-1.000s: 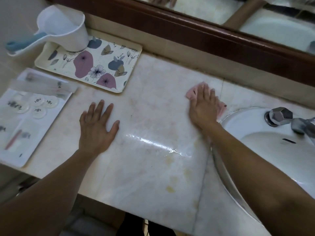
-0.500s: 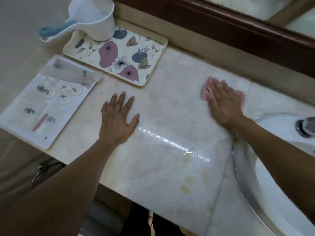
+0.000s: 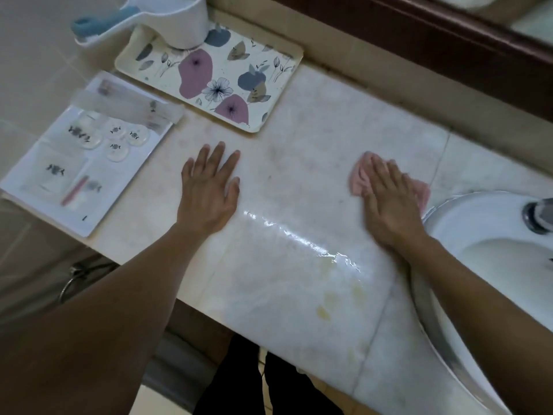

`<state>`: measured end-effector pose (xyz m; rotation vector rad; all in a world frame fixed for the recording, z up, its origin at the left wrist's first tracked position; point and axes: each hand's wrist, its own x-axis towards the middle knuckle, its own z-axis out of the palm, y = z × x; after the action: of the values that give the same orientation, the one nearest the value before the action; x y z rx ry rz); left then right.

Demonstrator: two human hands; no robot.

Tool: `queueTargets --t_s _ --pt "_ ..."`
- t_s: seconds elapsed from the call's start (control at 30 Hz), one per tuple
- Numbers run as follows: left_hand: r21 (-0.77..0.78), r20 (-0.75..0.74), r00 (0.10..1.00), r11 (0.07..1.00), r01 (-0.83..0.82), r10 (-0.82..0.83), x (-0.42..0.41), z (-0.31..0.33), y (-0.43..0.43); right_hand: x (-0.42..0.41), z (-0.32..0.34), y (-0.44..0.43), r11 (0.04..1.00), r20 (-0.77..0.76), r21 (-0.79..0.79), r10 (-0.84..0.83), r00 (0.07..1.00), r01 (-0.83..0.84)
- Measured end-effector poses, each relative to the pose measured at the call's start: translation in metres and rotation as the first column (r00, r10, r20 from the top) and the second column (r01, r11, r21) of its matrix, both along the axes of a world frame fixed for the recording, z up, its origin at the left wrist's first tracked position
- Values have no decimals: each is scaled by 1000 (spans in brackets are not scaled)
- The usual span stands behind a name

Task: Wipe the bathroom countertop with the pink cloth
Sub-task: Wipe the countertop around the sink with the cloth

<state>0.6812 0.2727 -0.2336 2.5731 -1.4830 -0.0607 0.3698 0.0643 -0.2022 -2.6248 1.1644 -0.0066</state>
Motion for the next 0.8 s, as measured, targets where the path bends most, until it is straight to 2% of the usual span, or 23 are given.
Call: queueTargets --t_s 0.07,0.13,0.17,0.23,0.3,0.37,0.47,0.57,0.6,0.63,0.73,0.8 --pt "7 19 1000 1000 7 -7 1 0 0 16 -1 -37 974 -2 43 -223 975 223" --pt "8 21 1000 1000 16 -16 2 0 0 43 1 -34 946 9 93 -312 950 310" --pt "6 21 1000 1000 15 -15 3 -1 1 51 0 -19 954 21 119 -279 960 274" --pt "0 26 1000 1000 15 -15 2 -1 1 42 -2 30 987 76 148 -65 995 54" --pt "-2 31 999 1000 17 -17 2 -1 1 4 2 81 973 74 176 136 988 -147" --pt "-1 30 999 1000 15 -15 3 -1 1 -39 4 101 968 55 181 168 984 -175" --pt "-3 24 1000 1000 19 -19 2 -2 0 -53 1 82 991 6 132 -4 1000 3" --pt "-1 18 999 1000 29 -29 3 -2 0 -6 -4 75 966 4 133 -223 975 221" --pt "-1 16 1000 1000 25 -25 3 -3 0 9 -5 83 962 10 155 -229 973 225" --pt "-7 13 1000 1000 21 -20 2 -4 1 17 -5 98 972 31 162 -177 984 170" --pt "-17 -26 999 1000 26 -27 1 -2 2 -10 0 162 978 37 166 124 992 -129" --pt "-20 -38 999 999 26 -27 0 -1 1 -53 6 185 966 11 189 175 984 -174"
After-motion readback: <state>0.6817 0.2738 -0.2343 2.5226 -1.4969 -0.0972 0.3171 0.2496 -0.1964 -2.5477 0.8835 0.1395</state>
